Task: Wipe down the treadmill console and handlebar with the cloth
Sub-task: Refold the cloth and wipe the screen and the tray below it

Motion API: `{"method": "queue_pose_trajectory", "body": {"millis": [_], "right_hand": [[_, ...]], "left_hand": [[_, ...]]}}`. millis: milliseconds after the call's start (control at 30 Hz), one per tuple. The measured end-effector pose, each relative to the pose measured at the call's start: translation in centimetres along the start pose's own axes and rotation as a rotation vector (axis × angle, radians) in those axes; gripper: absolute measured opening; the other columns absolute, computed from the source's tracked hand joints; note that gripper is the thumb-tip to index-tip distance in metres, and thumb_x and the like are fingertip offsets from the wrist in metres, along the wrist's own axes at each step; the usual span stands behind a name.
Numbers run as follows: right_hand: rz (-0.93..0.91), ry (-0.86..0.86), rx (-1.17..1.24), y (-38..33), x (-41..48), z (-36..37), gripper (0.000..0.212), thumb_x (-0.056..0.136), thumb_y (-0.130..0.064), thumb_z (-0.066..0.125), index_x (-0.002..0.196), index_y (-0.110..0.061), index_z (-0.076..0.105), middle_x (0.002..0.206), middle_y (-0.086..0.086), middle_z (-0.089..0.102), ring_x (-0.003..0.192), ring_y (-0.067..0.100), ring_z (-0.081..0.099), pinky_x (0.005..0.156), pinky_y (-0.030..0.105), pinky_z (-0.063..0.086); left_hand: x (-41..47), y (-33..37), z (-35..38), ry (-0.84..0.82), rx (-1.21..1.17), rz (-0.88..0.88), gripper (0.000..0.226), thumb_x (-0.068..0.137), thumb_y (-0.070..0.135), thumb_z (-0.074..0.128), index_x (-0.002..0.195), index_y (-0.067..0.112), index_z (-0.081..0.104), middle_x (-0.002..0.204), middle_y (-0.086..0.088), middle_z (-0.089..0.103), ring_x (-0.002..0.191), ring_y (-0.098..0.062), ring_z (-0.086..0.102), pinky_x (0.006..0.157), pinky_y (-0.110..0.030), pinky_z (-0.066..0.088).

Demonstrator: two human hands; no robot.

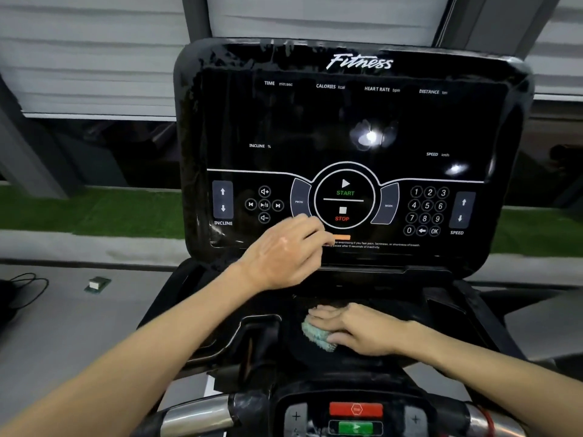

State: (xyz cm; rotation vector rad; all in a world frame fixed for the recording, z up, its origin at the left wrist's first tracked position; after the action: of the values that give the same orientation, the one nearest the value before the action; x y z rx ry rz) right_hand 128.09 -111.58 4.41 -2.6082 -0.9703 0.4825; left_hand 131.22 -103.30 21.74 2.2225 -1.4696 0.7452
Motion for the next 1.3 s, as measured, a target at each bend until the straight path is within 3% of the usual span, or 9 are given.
{"method": "queue_pose_trajectory", "body": {"millis": [133,233,433,533,633,800,933,1133,1300], "right_hand": [[0.041,-0.029,-0.019,1.8,-2.7,0.0,0.051,0.101,-0.023,0.046,0.15,-0.023,0.03,0.156,-0.009,0.023,0.145,0.003,0.014,0.119,0.021,0.014],[0.056,-0.007,-0.139,2.0,-2.2,-0.3,0.049,0.104,-0.024,0.039,0.151,-0.021,0.027,0.159,-0.005,0.021,0.146,0.009,0.015,0.118,0.031,0.023],[-0.013,0.161,-0.136,-0.6,2.6,-0.3,0.047,0.102,-0.016,0.039,0.148,-0.01,0.033,0.157,0.008,0.027,0.144,0.024,0.027,0.113,0.04,0.033],[-0.143,0.051,-0.072,-1.7,1.4,1.2,0.049,0.102,-0.02,0.043,0.149,-0.013,0.031,0.157,0.002,0.026,0.146,0.014,0.017,0.12,0.03,0.018],[-0.204,-0.074,-0.059,-0.9,-1.0,1.0,0.048,0.102,-0.025,0.042,0.149,-0.018,0.033,0.156,-0.004,0.027,0.145,0.006,0.015,0.119,0.025,0.016],[-0.021,0.114,-0.212,0.1,1.7,-1.0,0.05,0.099,-0.008,0.039,0.148,-0.014,0.033,0.157,0.004,0.026,0.142,0.019,0.032,0.109,0.034,0.038],[-0.046,0.233,-0.132,-1.0,3.1,-0.5,0.034,0.096,-0.014,0.053,0.129,-0.007,0.057,0.14,0.014,0.052,0.126,0.03,0.053,0.094,0.047,0.05],[-0.198,-0.047,0.112,-2.8,1.3,1.9,0.041,0.093,-0.025,0.062,0.131,-0.011,0.058,0.137,0.004,0.053,0.131,0.008,0.044,0.115,0.027,0.03],[-0.051,0.087,-0.229,0.0,4.1,-0.6,0.044,0.1,-0.033,0.043,0.138,-0.013,0.05,0.143,0.007,0.049,0.121,0.03,0.057,0.099,0.042,0.047]], "left_hand": [[-1.9,-1.3,4.1,-0.25,0.298,0.087,0.051,0.096,0.027,0.045,0.143,0.005,0.044,0.15,-0.013,0.044,0.131,-0.029,0.047,0.11,-0.042,0.038],[-2.9,-2.4,5.6,-0.381,0.432,0.064,0.063,0.102,0.037,0.036,0.155,0.007,0.022,0.163,-0.007,0.018,0.148,-0.024,0.024,0.12,-0.04,0.021],[-2.8,-2.8,5.8,-0.379,0.465,-0.012,0.065,0.101,0.039,0.032,0.154,0.005,0.021,0.164,-0.007,0.013,0.15,-0.023,0.018,0.12,-0.04,0.02],[-2.9,-2.8,5.9,-0.38,0.466,-0.008,0.064,0.101,0.037,0.031,0.154,0.004,0.02,0.164,-0.008,0.013,0.15,-0.023,0.017,0.12,-0.04,0.021],[-2.9,-2.9,6.0,-0.378,0.463,-0.009,0.063,0.102,0.035,0.032,0.154,0.003,0.019,0.164,-0.008,0.013,0.151,-0.024,0.016,0.12,-0.04,0.021],[-2.9,-2.9,6.0,-0.379,0.474,-0.009,0.064,0.101,0.035,0.032,0.154,0.003,0.016,0.164,-0.009,0.011,0.151,-0.024,0.014,0.121,-0.04,0.02],[-2.9,-2.8,5.9,-0.384,0.491,-0.005,0.064,0.101,0.036,0.032,0.155,0.003,0.017,0.164,-0.009,0.012,0.151,-0.024,0.015,0.121,-0.04,0.019],[-2.9,-2.8,6.1,-0.381,0.488,-0.005,0.064,0.101,0.036,0.032,0.155,0.003,0.017,0.164,-0.009,0.012,0.151,-0.025,0.014,0.121,-0.041,0.021],[-2.9,-2.8,6.0,-0.38,0.488,-0.002,0.064,0.101,0.036,0.033,0.154,0.003,0.018,0.164,-0.009,0.013,0.151,-0.024,0.015,0.12,-0.04,0.02]]}}
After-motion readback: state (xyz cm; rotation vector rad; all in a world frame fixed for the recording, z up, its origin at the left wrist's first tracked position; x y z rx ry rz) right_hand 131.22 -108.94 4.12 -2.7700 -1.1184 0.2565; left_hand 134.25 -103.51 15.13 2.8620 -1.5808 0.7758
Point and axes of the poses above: each hand's wrist, its own x-axis towards the middle knuckle, its own z-axis out of the palm, y = z × x, the point moved 9 cm from there along x, towards the middle knuckle
